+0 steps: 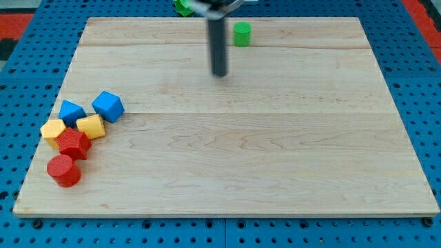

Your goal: Slide the green circle to the left of blue triangle

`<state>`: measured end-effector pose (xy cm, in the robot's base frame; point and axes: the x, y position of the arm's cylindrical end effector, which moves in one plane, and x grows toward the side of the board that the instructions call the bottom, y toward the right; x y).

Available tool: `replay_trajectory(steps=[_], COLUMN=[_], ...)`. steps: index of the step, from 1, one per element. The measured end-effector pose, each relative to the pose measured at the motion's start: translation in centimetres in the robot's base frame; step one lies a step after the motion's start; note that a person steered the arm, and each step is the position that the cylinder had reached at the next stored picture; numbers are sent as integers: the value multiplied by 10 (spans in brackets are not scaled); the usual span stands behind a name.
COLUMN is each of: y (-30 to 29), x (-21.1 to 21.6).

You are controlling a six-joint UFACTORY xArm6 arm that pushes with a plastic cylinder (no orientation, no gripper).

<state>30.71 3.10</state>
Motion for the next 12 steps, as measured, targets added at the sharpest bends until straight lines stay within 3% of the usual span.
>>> replay_trajectory(steps=[1,2,3,4,5,6,7,8,9,10,11,12], y=[74,-27,-128,-129,-37,-88,-188,-99,-100,-209,-216,-176], x=[-88,-77,23,49,39,109,121,114,60,76,90,22])
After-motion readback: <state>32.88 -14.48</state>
